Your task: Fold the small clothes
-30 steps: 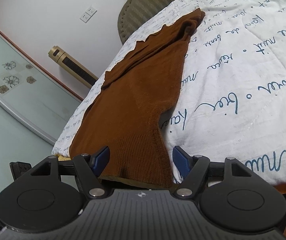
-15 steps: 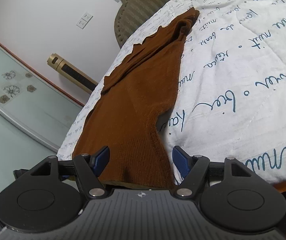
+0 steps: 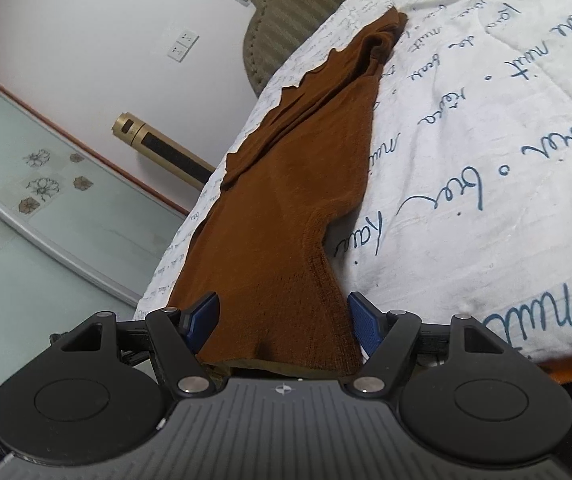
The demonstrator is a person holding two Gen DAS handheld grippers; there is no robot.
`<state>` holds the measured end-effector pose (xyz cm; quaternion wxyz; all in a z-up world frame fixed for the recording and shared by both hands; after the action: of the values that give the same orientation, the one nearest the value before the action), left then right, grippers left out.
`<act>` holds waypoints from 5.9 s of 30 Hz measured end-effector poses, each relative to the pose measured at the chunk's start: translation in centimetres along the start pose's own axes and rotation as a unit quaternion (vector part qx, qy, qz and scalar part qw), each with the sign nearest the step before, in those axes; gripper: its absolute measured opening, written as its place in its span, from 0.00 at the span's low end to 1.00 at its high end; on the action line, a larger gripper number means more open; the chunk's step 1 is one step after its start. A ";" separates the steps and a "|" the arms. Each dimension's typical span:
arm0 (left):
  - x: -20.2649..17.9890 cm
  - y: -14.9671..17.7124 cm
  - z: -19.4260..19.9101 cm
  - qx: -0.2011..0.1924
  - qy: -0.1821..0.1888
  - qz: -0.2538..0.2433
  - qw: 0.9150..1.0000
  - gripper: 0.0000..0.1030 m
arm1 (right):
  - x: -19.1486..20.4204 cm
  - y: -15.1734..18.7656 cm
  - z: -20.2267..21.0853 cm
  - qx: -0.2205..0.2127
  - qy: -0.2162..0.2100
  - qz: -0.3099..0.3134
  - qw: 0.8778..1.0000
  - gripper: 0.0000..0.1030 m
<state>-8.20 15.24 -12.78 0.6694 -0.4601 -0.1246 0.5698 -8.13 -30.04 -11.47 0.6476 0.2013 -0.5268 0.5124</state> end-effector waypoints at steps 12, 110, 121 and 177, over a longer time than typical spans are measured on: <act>-0.4 -1.0 0.0 -0.008 0.020 0.018 1.000 0.08 | 1.4 0.6 -1.2 0.024 0.017 0.012 1.000 0.12; 10.7 -28.0 -22.0 -0.011 -0.158 0.047 0.986 0.08 | 2.9 -30.5 -19.6 -0.112 0.034 -0.071 0.991 0.12; 14.0 -27.8 -27.3 0.026 -0.180 0.068 0.981 0.08 | 0.0 -34.1 -23.2 -0.120 0.067 -0.102 0.985 0.12; 12.9 -24.1 -22.5 0.017 -0.187 0.016 0.982 0.28 | 7.3 -33.5 -39.7 -0.016 0.177 0.057 0.983 0.27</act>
<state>27.07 17.62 -11.41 0.6325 -0.3360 -0.2307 0.6587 39.52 -8.17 -10.09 0.7034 0.0669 -0.4230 0.5672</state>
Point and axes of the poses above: each gripper's, at about its wrist camera, not at the fingertips, and z roughly against the way its jaws point, x to its left, y to its underside, the point moved 9 cm from there along -z, roughly the way its jaws point, and after that the axes turned 15 degrees about -z, right-handed, at the moved point
